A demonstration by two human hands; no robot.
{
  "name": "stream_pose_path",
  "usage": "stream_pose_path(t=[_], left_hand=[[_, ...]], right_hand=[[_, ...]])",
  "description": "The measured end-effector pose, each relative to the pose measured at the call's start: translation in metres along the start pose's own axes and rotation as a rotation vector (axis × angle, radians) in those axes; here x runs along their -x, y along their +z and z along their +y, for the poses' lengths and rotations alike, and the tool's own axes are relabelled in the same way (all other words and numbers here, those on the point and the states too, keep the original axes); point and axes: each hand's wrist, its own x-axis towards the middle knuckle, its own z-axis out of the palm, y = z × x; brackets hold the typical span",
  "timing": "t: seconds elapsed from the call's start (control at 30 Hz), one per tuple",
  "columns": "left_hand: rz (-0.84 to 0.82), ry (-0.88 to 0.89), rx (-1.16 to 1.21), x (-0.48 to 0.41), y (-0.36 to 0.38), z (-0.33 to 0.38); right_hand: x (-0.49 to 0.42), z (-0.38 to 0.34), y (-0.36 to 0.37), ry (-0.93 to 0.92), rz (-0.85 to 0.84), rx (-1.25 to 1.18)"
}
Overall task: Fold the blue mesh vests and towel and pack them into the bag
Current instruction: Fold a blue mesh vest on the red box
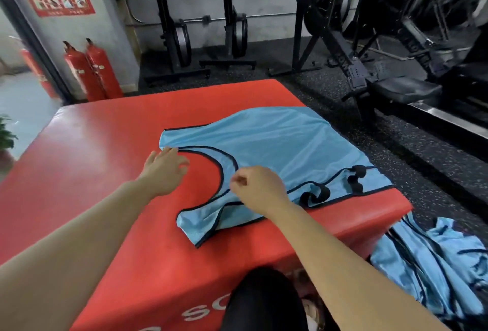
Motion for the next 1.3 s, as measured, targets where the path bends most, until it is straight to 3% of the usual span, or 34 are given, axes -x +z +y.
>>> stream_pose_path(t=[0.1,0.23,0.4,0.67,0.83,0.93,1.0,1.07,1.13,1.23,1.3], left_hand=[[0.025,0.130,0.119,-0.010,0.010,0.070],[-0.051,0.186,0.094,-0.037,0.042,0.141],[-0.100,0.186,-0.080,-0.036,0.085,0.138],[-0.051,0.120,-0.211,-0.019,0.069,0.016],[-0.128,0.025,-0.259,0.004,0.054,-0.040],[-0.152,0.015,-0.337,0.017,0.046,-0.044],[-0.097,0.034,-0.318,0.027,0.045,-0.038],[0.025,0.071,-0.185,0.037,0.045,-0.025],[0.172,0.152,-0.036,0.042,0.048,-0.008],[0.181,0.232,0.018,0.047,0.050,0.015],[0.121,0.220,0.028,0.053,0.046,0.018]], right_hand=[[-0.017,0.050,-0.021,0.045,0.133,0.504],[-0.032,0.107,-0.028,0.067,0.088,0.766],[-0.043,0.138,-0.030,0.228,-0.209,0.685],[-0.065,0.063,0.043,0.115,-0.250,0.494],[-0.064,0.021,0.068,0.024,-0.275,0.370],[-0.059,0.021,0.052,-0.033,-0.166,0.335],[-0.052,0.036,0.028,-0.083,0.079,0.398],[-0.042,0.062,0.002,0.010,0.293,0.402],[-0.029,0.092,-0.019,0.250,0.412,0.345],[-0.014,0.127,-0.035,0.565,0.387,0.281],[-0.014,0.140,-0.036,0.607,0.340,0.294]])
